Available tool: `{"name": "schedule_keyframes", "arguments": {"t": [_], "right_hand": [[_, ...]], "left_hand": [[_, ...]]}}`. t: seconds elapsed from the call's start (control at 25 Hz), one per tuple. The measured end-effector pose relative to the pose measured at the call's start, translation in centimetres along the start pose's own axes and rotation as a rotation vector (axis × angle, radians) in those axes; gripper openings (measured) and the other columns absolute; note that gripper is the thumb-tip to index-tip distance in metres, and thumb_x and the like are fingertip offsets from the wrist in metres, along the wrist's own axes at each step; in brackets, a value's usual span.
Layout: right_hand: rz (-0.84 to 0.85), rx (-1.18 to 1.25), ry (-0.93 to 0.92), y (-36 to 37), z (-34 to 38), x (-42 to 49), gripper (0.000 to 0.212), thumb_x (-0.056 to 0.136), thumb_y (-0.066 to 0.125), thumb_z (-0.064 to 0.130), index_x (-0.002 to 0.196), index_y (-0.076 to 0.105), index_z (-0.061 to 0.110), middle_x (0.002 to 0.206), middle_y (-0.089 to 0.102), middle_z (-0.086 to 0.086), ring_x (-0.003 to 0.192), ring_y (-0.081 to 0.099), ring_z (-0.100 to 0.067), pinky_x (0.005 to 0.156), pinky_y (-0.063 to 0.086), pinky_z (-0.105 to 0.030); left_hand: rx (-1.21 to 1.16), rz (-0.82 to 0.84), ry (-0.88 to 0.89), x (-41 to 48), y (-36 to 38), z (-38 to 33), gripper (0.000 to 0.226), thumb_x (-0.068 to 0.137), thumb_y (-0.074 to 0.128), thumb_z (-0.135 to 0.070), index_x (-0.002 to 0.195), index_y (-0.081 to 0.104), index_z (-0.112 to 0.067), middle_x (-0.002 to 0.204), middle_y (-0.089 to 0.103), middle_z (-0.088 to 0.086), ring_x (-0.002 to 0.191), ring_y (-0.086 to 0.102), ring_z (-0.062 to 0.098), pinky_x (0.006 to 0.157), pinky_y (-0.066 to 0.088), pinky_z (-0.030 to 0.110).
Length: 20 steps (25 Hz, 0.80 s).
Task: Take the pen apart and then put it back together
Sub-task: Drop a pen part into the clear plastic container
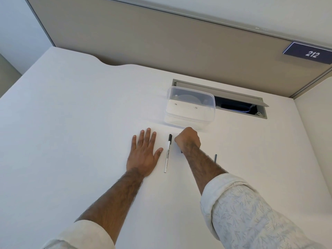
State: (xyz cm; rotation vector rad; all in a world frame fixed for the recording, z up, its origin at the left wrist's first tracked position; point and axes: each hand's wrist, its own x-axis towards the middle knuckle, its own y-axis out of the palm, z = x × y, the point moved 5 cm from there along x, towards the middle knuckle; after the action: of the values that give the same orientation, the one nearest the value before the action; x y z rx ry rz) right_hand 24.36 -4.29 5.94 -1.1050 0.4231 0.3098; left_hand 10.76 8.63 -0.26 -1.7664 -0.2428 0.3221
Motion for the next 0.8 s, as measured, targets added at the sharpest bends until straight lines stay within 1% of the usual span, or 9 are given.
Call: {"name": "schedule_keyframes", "arguments": {"t": [0.08,0.16,0.24,0.32,0.4,0.48,0.56,0.64,0.8], "right_hand": [[0.004,0.002,-0.054,-0.6,0.4,-0.6,0.010,0.077,0.064,0.008,0.075,0.055,0.013,0.082,0.071,-0.005,0.073,0.071,-0.030,0.061,0.053,-0.026],[0.006,-0.047,-0.148,-1.9,1.4,-1.3,0.014,0.076,0.065,0.013,0.071,0.052,0.015,0.079,0.067,-0.003,0.073,0.068,-0.030,0.056,0.044,-0.024],[-0.055,-0.124,-0.307,-4.4,2.6,-1.8,0.007,0.076,0.064,0.019,0.077,0.059,0.014,0.081,0.067,-0.004,0.078,0.067,-0.031,0.060,0.047,-0.028],[-0.183,-0.169,-0.487,-7.7,4.2,-1.4,0.007,0.080,0.062,0.021,0.083,0.064,0.016,0.086,0.067,-0.002,0.079,0.061,-0.029,0.065,0.048,-0.032],[-0.307,-0.251,-0.618,-10.8,5.9,0.1,0.009,0.086,0.057,0.021,0.088,0.064,0.016,0.089,0.065,-0.001,0.078,0.055,-0.026,0.066,0.042,-0.033],[-0.363,-0.400,-0.701,-12.5,7.5,2.4,0.011,0.089,0.052,0.018,0.091,0.062,0.013,0.094,0.066,-0.005,0.079,0.056,-0.029,0.068,0.044,-0.036],[-0.338,-0.577,-0.751,-12.5,8.7,4.9,0.010,0.091,0.047,0.016,0.092,0.057,0.013,0.098,0.066,-0.010,0.079,0.055,-0.033,0.070,0.047,-0.038],[-0.299,-0.719,-0.785,-11.8,9.4,7.1,0.014,0.093,0.045,0.015,0.097,0.058,0.012,0.103,0.066,-0.012,0.081,0.056,-0.034,0.069,0.043,-0.037],[-0.251,-0.859,-0.816,-10.0,10.3,10.0,0.025,0.095,0.045,0.014,0.113,0.062,0.011,0.108,0.066,-0.011,0.092,0.064,-0.034,0.070,0.043,-0.036]], "left_hand": [[-0.010,-0.001,0.003,0.1,0.0,0.0,0.074,0.101,0.003,-0.060,0.164,0.001,-0.021,0.172,-0.009,0.002,0.159,-0.007,0.023,0.128,-0.002,0.049],[-0.025,-0.014,0.004,0.0,0.1,0.0,0.073,0.102,0.007,-0.059,0.164,0.003,-0.021,0.172,-0.007,0.002,0.159,-0.005,0.023,0.128,-0.002,0.049],[-0.039,-0.034,0.006,0.0,0.1,0.0,0.071,0.103,0.010,-0.056,0.164,0.008,-0.021,0.172,-0.002,0.002,0.159,0.000,0.024,0.127,-0.002,0.048],[-0.033,-0.037,0.006,0.0,0.2,0.1,0.068,0.104,0.011,-0.053,0.164,0.010,-0.021,0.172,0.000,0.002,0.159,0.002,0.025,0.127,-0.002,0.048],[-0.028,-0.032,0.003,0.1,0.2,0.1,0.067,0.104,0.011,-0.052,0.164,0.009,-0.021,0.172,-0.001,0.002,0.159,0.001,0.025,0.127,-0.002,0.048],[-0.028,-0.034,0.001,0.1,0.1,0.1,0.067,0.104,0.011,-0.051,0.164,0.009,-0.021,0.172,-0.002,0.002,0.159,0.000,0.024,0.127,-0.002,0.048],[-0.026,-0.038,-0.002,0.1,0.1,0.0,0.067,0.104,0.012,-0.051,0.164,0.010,-0.021,0.173,-0.001,0.001,0.159,0.001,0.024,0.127,0.000,0.048],[-0.032,-0.047,-0.003,0.1,0.2,0.0,0.066,0.105,0.015,-0.051,0.164,0.012,-0.021,0.173,0.001,0.001,0.159,0.003,0.024,0.127,0.001,0.048],[-0.033,-0.046,-0.006,0.1,0.0,0.0,0.065,0.104,0.021,-0.046,0.164,0.012,-0.021,0.173,0.001,0.001,0.159,0.003,0.024,0.127,0.003,0.049]]}}
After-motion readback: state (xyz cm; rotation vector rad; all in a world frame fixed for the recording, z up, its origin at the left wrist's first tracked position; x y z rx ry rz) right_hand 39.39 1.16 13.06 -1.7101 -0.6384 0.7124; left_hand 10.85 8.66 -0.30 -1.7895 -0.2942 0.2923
